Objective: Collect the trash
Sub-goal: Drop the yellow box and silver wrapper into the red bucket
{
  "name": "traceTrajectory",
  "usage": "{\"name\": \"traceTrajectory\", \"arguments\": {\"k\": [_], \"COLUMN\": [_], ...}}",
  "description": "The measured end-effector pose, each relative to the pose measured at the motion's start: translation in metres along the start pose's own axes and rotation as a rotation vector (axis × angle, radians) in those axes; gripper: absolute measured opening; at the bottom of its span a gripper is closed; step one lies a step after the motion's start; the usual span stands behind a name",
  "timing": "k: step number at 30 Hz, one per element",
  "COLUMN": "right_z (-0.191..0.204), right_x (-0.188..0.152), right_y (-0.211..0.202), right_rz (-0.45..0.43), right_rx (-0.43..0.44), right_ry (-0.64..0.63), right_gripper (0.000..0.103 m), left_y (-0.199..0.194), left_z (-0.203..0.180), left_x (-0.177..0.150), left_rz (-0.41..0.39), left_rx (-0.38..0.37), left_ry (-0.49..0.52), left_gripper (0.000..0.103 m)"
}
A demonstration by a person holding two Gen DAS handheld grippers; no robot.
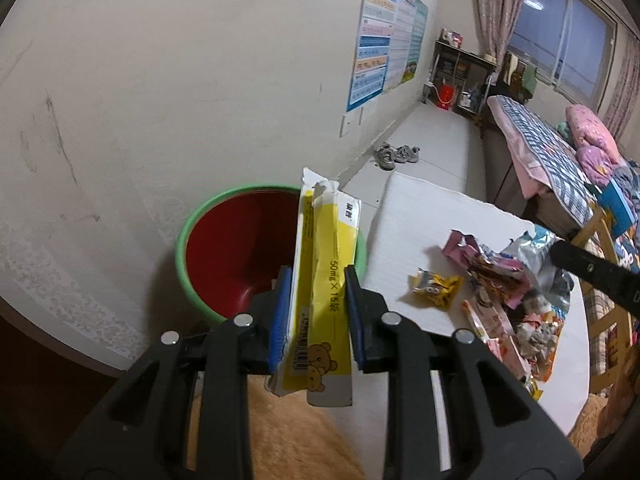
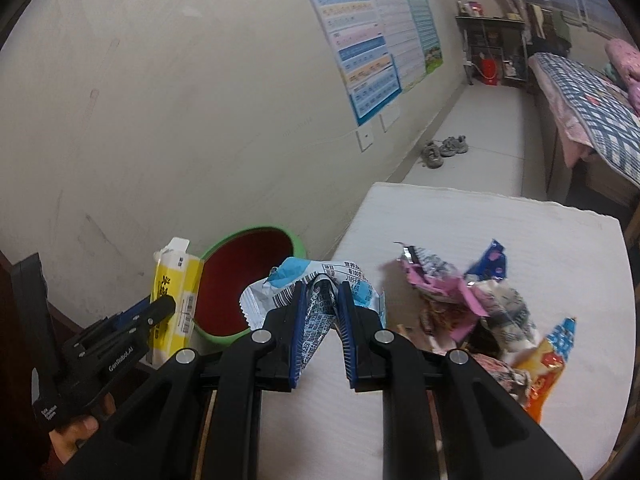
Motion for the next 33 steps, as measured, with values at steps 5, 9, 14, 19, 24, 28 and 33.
{"name": "traceTrajectory", "arguments": {"k": [5,9,14,19,24,28,33], "right_z": [0.013,0.026,0.042,0.053,0.056,0.056,0.064], "right_x": [0.005,0.011,0.018,0.028,0.029,0.034,0.045], "right_y": [0.019,0.038,0.063,0.085,0.114,0.132,0.142], "right_rz": [0.024,0.047,0.077,0.094,0.131,0.146,0.143], "right_rx": [0.022,0.044,0.066,0.080,0.064,0.080,0.104], "right_ry": [-0.031,-0.067,-0.117,-0.149,-0.184,-0.157,-0.173], "right_gripper": [0.016,0.016,0.016,0.016,0.016,0.016,0.016], "left_y": [0.007,0.018,0.037,0.054,0.076,0.087,0.105], "left_z": [0.011,0.019,0.028,0.035,0.044,0.053,0.067], "left_x": [0.004,0.008,0.011,0.014,0.018,0.022,0.024], "left_rz": [0.005,0.018,0.046,0.068,0.095,0.105,0.143], "left_rx": [0.013,0.022,0.032,0.038,0.059,0.076,0.079], "left_ry": [-0.014,-0.022,-0.036,-0.037,-0.041,-0.051,-0.103], "left_gripper": [0.025,0.025,0.025,0.025,0.025,0.025,0.025]}}
Point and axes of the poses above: each gripper's, at about its wrist camera, not at the fingertips, and y roughly the way its jaws point, z to its left, x to its top, the point moved 4 cm from there along y, roughly the way its jaws point, and after that the axes turned 4 degrees about x, right-handed, at the moved point
